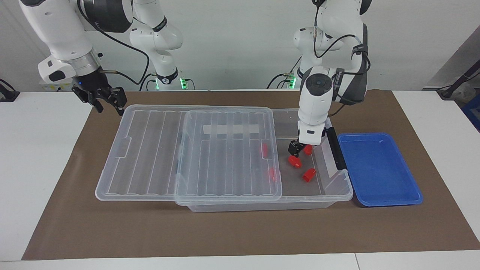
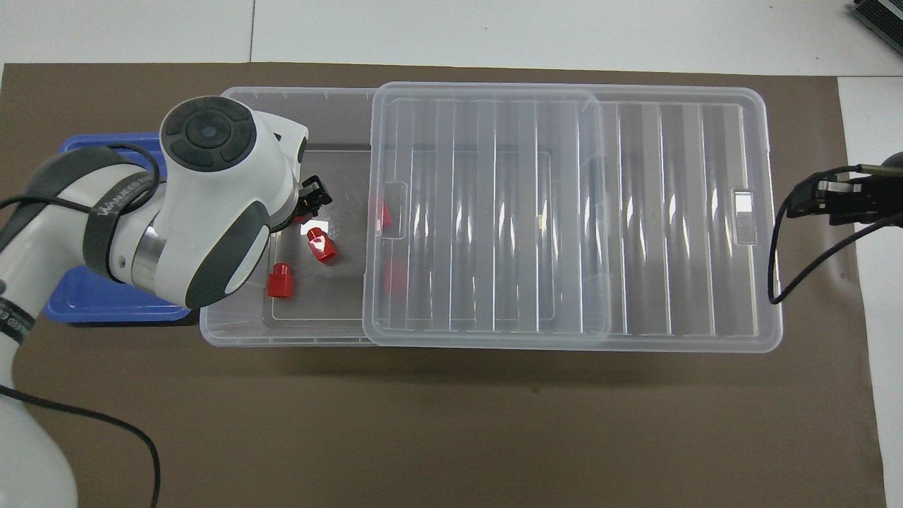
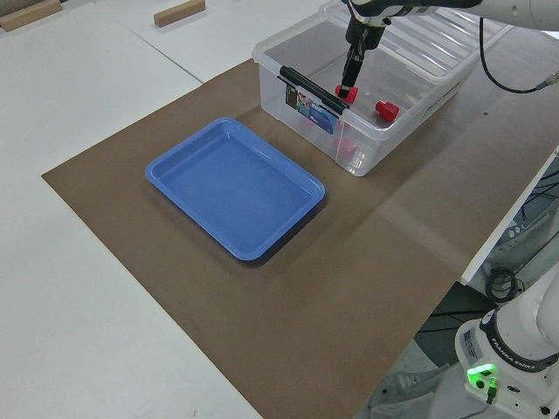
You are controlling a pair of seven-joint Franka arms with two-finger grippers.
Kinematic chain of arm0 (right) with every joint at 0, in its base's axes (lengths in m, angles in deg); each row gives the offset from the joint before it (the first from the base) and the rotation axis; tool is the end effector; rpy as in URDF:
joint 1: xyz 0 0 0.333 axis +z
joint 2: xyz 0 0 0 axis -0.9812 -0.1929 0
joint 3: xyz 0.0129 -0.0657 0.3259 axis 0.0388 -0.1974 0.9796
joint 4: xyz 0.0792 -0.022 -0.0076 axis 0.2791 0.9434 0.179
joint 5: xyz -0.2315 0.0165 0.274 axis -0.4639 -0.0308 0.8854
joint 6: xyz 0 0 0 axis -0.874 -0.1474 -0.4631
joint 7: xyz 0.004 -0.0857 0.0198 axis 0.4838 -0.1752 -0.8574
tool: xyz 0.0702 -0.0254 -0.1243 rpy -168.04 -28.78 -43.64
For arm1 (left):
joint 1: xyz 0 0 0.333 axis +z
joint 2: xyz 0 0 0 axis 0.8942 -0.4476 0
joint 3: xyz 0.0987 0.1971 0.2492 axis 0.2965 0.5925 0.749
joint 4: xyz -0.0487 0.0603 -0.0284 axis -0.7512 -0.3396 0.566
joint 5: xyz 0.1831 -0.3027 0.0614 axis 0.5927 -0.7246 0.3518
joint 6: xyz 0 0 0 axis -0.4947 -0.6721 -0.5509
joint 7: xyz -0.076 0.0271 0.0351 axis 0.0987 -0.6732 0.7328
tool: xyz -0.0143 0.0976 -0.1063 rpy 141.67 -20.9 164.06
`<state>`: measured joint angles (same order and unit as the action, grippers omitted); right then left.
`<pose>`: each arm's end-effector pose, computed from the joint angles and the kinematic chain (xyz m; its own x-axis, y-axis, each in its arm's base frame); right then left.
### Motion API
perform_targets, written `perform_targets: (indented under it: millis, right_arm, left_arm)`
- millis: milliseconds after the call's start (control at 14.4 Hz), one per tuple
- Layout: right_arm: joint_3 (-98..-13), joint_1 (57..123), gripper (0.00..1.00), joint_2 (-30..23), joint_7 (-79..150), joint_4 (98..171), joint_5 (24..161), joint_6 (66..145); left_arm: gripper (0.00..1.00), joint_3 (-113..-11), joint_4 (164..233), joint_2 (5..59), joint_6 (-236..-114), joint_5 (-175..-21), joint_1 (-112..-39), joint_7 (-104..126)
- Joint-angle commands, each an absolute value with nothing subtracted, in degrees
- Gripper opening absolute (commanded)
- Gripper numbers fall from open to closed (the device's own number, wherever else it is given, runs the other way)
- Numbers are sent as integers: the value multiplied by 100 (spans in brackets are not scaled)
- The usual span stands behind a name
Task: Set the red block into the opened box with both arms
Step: 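Withdraw the left gripper while the right gripper reaches the lid edge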
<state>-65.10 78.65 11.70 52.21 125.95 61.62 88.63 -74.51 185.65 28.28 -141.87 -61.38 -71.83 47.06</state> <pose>0.5392 -0.0244 0.5847 0.9759 -0.1917 0.1043 -0.1922 -0.9813 -0.0053 0.5531 -0.2099 0.4544 0.9140 0.4007 0.0643 0.4058 -0.9042 -0.1331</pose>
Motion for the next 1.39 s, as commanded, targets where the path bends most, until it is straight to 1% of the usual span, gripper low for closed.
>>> perform_targets:
  millis: [0, 70, 139, 278, 418, 487, 696, 975, 1184, 1323]
  right_arm:
    - [-6526, 7704, 0, 1231, 5210, 13086, 6258, 9863]
    - [-6534, 7643, 0, 1231, 5192, 13313, 6258, 10215]
    - [-6534, 7529, 0, 1231, 5192, 13472, 6258, 10479]
    - [-6543, 7466, 0, 1222, 5192, 13841, 6241, 10849]
    - [-6534, 7317, 0, 1205, 5192, 14132, 6241, 11227]
    - [-6543, 7282, 0, 1178, 5201, 14272, 6241, 11447]
    - [-6534, 7194, 0, 1143, 5201, 14563, 6241, 11939]
    - [-6526, 7211, 0, 1152, 5175, 14730, 6241, 11994]
    - [-6517, 7255, 0, 1134, 4832, 14774, 6267, 11994]
    - [-6491, 7290, 0, 1099, 4587, 14757, 6450, 12002]
  left_arm:
    - [100, -7363, 17587, 2919, -12838, -6315, -6966, 3475]
    - [100, -7363, 17287, 2919, -12467, -6306, -6748, 2852]
    - [100, -7345, 17197, 2980, -12202, -6306, -6476, 2263]
    - [100, -7354, 17274, 3470, -12025, -6376, -5852, 1225]
    - [100, -7354, 17406, 3779, -11858, -6412, -5429, 406]
    - [100, -7354, 17476, 3850, -11822, -6412, -5305, 98]
    - [100, -7363, 17644, 3938, -12058, -6412, -5172, -126]
    - [100, -7398, 17627, 3956, -12147, -6420, -5198, -204]
    - [100, -7346, 17609, 4262, -12016, -6832, -5146, -458]
    - [100, -7354, 17679, 4299, -12041, -6938, -4936, -704]
